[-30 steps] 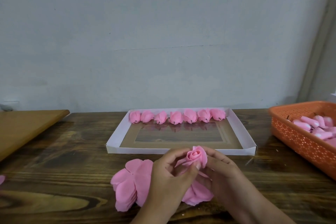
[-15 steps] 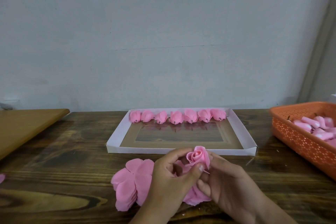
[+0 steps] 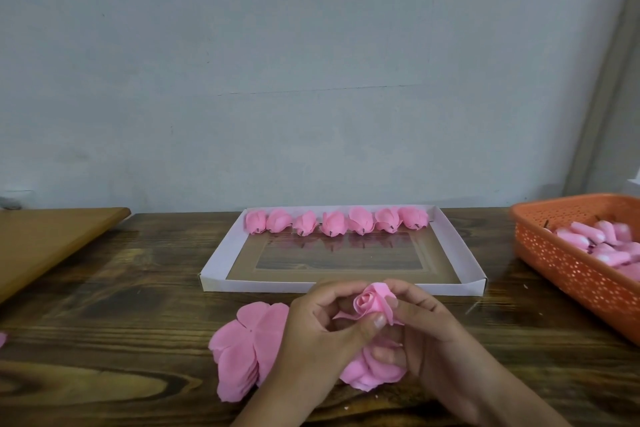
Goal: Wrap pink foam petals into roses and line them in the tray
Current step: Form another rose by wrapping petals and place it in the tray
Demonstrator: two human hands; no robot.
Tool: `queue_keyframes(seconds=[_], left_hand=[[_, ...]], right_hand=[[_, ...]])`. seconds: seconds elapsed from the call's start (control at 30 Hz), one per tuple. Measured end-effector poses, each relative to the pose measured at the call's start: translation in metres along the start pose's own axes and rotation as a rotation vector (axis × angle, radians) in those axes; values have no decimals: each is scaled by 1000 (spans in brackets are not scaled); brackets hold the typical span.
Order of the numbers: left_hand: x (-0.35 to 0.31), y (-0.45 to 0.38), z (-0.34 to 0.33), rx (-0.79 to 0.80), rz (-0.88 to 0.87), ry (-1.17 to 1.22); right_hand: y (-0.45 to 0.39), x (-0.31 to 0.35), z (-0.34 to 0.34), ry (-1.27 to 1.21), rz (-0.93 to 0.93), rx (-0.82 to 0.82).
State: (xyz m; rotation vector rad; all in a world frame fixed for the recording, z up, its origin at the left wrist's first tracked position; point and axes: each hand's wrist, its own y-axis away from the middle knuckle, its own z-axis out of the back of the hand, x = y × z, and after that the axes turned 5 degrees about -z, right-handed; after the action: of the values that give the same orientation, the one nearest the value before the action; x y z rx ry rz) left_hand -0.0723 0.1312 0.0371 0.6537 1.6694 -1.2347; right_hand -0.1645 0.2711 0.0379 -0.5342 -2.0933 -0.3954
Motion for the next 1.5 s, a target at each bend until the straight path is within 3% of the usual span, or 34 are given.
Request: queue_keyframes(seconds=[0.43,0.93,1.2,1.5], left_hand=[[-2,0,1,16,44,62],[-1,-2,2,8,88,-64],[7,-4,7,-16,87,-167],[8,-4,5,-88,66,-89]], right_hand=[[0,4,5,-110,42,109],[-4,-5,4,133,188,-104],[-4,-8,4,359,260,-139],[-5,-8,6,377,273,-175]])
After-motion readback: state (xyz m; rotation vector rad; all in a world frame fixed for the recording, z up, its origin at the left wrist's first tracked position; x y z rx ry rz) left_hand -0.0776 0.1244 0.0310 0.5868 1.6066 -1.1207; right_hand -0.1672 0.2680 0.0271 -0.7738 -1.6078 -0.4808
